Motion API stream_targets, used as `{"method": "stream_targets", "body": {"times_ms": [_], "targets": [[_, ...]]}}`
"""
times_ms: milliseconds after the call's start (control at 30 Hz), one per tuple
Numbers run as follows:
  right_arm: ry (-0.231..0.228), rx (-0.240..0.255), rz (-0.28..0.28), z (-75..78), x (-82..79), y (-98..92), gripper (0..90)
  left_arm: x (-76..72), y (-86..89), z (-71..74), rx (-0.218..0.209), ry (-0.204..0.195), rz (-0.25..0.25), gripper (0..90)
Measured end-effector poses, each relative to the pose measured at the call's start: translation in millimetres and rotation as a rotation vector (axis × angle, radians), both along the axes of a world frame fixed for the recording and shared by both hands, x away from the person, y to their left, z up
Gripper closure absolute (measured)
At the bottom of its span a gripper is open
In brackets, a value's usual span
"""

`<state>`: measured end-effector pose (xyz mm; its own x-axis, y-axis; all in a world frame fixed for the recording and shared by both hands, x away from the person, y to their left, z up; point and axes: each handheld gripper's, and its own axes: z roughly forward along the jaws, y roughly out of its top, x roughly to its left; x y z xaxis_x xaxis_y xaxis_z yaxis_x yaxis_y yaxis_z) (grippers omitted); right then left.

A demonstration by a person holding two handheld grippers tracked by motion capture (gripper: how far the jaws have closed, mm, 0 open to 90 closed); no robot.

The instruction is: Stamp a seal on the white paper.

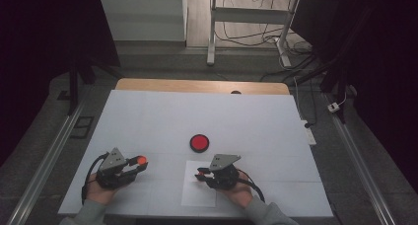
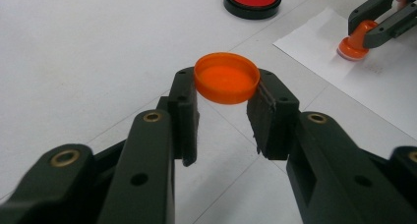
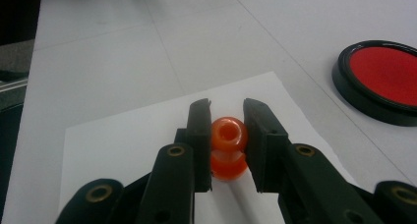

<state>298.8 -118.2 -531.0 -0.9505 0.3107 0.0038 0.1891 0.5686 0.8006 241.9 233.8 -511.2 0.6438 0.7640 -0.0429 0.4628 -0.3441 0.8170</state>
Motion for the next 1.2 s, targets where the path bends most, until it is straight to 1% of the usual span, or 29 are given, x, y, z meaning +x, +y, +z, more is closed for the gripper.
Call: {"method": "stream_targets", "body": {"times_ms": [67,133,233,333,400,500,567,633,700,767,900,1200], "targets": [[-0.002,-0.004,0.0,0.0,0.4,-0.6,73.3,-0.1,0.3,0.3,0.001,-0.003,-0.001,64.7],[0.008,0.008,0.001,-0.7,0.9,-1.0,73.3,-0.4,0.3,0.3,0.0,-0.002,0.0,64.7],[0.009,0.009,-0.001,-1.0,1.1,-1.2,73.3,-0.4,0.3,0.5,0.001,-0.003,-0.001,64.8],[0.013,0.025,-0.001,-2.4,1.2,-1.9,73.3,-0.6,0.1,0.3,0.001,-0.001,0.0,64.7],[0.016,0.026,0.001,-2.5,1.9,-2.3,73.2,-0.9,0.4,0.3,0.0,-0.001,0.001,64.7],[0.011,0.021,-0.002,-2.4,1.6,-2.3,73.3,-0.8,0.7,0.6,-0.001,-0.002,0.002,64.7],[0.01,0.031,-0.003,-3.4,0.8,-2.0,73.3,-0.9,0.6,0.6,-0.001,-0.001,0.003,64.7],[0.0,0.022,-0.007,-3.1,-0.2,-2.0,73.3,-1.0,0.6,0.5,-0.002,-0.001,0.003,64.7],[0.006,0.028,-0.004,-3.4,0.2,-2.2,73.3,-1.0,0.6,0.5,-0.001,-0.002,0.004,64.7],[0.0,0.022,-0.007,-3.1,-0.2,-2.0,73.3,-1.1,0.5,0.4,0.0,-0.003,0.005,64.7],[0.005,0.028,-0.003,-3.5,0.2,-2.2,73.2,-0.8,0.8,0.3,0.0,-0.002,0.004,64.7],[0.0,0.028,-0.005,-3.7,-0.3,-2.1,73.3,-1.6,0.4,1.1,-0.001,-0.009,0.006,64.7]]}}
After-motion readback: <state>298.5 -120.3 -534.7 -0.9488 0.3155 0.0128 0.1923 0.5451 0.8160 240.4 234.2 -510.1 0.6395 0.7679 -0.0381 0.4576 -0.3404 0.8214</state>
